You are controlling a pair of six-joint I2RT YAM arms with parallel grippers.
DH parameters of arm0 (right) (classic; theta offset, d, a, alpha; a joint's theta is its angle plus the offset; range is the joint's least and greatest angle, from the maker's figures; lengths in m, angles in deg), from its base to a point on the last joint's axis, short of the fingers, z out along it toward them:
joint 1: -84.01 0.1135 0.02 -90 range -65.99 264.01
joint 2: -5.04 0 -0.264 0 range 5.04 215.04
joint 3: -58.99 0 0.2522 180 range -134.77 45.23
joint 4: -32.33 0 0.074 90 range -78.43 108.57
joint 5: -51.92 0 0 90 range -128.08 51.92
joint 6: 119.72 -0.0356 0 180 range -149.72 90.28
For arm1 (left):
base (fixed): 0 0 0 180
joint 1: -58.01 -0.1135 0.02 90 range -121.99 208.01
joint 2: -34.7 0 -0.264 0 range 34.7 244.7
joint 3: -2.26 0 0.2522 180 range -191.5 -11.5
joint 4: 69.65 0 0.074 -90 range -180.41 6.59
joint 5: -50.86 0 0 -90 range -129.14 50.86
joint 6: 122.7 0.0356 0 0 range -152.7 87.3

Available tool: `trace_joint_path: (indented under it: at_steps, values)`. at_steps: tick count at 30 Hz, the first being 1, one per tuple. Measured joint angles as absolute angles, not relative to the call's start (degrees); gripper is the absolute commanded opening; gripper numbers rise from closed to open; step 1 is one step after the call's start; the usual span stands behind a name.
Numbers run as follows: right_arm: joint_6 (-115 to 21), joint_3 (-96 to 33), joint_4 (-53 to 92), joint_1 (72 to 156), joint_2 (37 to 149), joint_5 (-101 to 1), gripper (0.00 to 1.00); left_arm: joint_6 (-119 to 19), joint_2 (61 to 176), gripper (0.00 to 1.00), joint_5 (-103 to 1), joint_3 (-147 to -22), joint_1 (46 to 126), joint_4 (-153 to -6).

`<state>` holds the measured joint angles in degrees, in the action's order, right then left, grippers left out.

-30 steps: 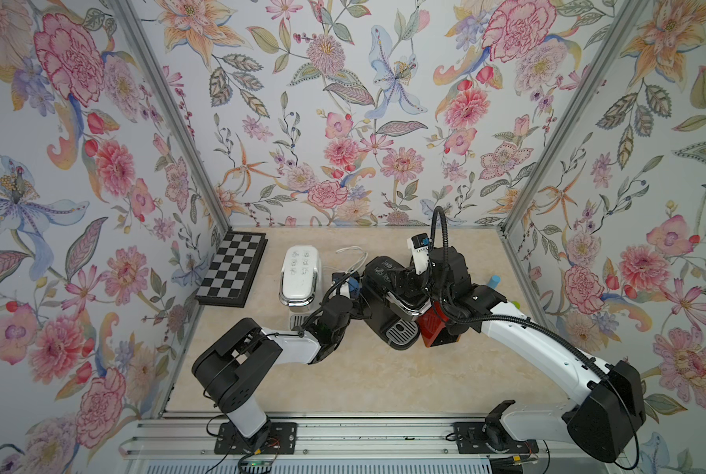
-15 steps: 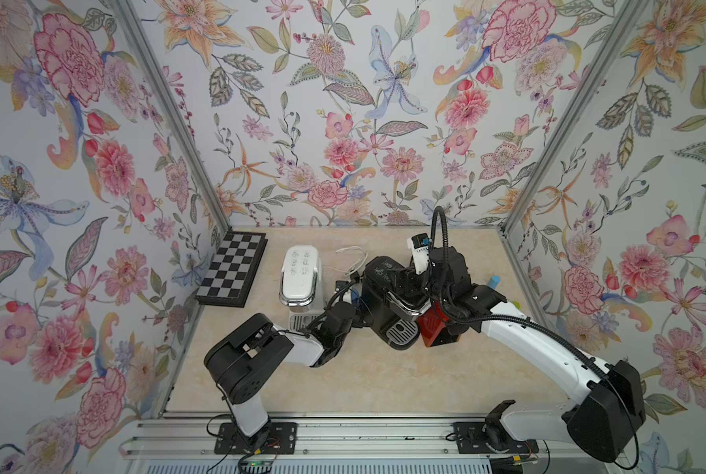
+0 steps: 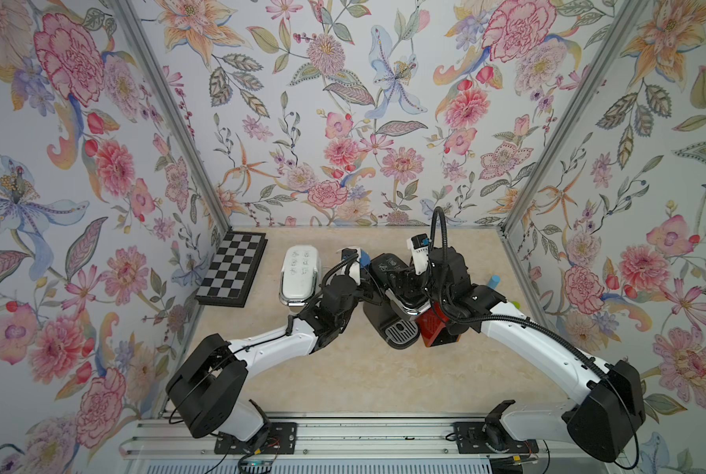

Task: Wipe the surface of a coffee machine
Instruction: Wipe the dirt from the surface of the coffee machine.

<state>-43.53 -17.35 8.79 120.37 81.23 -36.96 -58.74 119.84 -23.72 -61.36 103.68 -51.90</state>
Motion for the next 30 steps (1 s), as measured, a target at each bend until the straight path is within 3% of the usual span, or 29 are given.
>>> trace_joint_path:
  at_steps: [30]
  values:
    - [-44.62,-16.57,6.99,120.37,79.72,-37.63,0.89,-63.09,120.15,0.0,-26.78,-52.99,104.99,-52.32]
